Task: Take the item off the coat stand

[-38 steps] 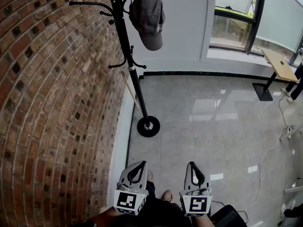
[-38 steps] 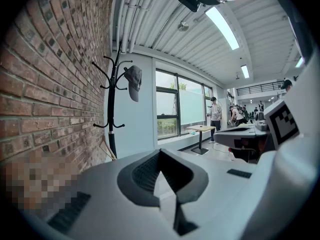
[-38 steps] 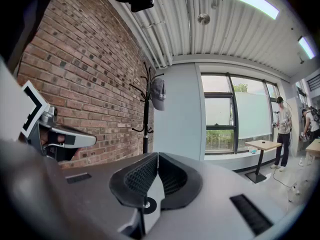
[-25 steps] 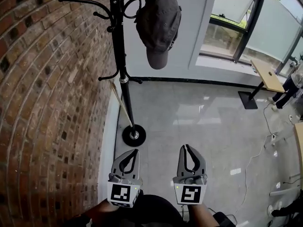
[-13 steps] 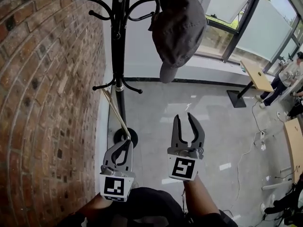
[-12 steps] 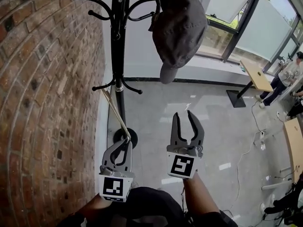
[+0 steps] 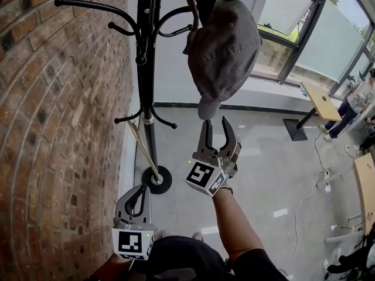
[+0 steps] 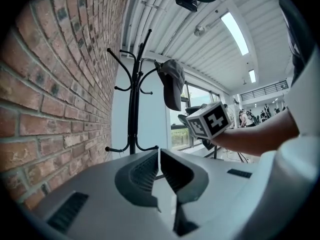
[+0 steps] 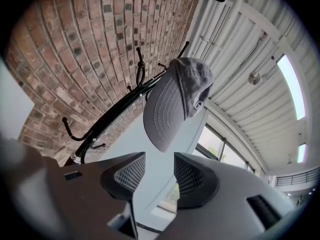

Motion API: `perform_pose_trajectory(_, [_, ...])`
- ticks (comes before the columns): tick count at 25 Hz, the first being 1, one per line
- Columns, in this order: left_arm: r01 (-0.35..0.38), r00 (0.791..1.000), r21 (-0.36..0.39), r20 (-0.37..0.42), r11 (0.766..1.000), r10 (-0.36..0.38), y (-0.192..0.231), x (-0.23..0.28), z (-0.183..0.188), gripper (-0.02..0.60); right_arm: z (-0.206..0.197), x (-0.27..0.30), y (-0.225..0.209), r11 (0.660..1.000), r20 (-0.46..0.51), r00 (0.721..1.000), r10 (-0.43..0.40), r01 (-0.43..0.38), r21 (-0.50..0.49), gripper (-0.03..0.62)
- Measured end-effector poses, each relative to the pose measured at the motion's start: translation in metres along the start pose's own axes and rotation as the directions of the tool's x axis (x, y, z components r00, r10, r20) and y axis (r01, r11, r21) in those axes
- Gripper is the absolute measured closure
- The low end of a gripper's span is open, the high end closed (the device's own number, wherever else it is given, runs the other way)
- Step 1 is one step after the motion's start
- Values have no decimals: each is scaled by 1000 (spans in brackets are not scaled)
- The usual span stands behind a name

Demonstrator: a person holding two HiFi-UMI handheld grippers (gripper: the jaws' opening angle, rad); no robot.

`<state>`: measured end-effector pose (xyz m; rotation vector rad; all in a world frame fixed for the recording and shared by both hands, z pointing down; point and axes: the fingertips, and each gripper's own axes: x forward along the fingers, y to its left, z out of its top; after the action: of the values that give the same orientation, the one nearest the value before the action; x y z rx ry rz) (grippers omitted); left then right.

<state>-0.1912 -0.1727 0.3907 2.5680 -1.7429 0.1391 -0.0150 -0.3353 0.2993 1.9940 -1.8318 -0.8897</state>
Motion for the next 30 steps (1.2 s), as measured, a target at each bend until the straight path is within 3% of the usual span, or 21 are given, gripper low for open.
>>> perform_pose_trajectory(10, [-34, 999, -4, -18, 999, 34, -1, 8, 0, 555, 22, 5, -15, 997, 148, 986, -75, 71, 32, 437])
perform_pose_trajectory(17, [-27, 1000, -5, -3, 1000, 27, -6, 16, 2, 555, 42, -18, -47, 990, 266, 954, -140, 135, 36, 441])
perform_pose_trajectory(22, [-17, 1000, -5, 0, 1000, 17, -12, 20, 4, 555, 42, -32, -73, 987, 260, 953, -154, 136, 85, 553])
perform_pose_trajectory(24, [-10, 1000, -5, 4, 1000, 10, -14, 22, 4, 555, 41, -35, -81, 976, 244, 955, -168, 127, 176, 559])
perform_pose_trajectory(27, [2, 1000, -9, 4, 1000, -2, -18, 24, 4, 555, 46, -40, -96, 921, 246, 950, -190, 86, 380, 560])
perform_pose_trajectory(30, [11, 1000, -19, 8, 1000, -11, -22, 24, 5, 555, 62, -42, -112, 892, 281, 944, -174, 30, 452, 560])
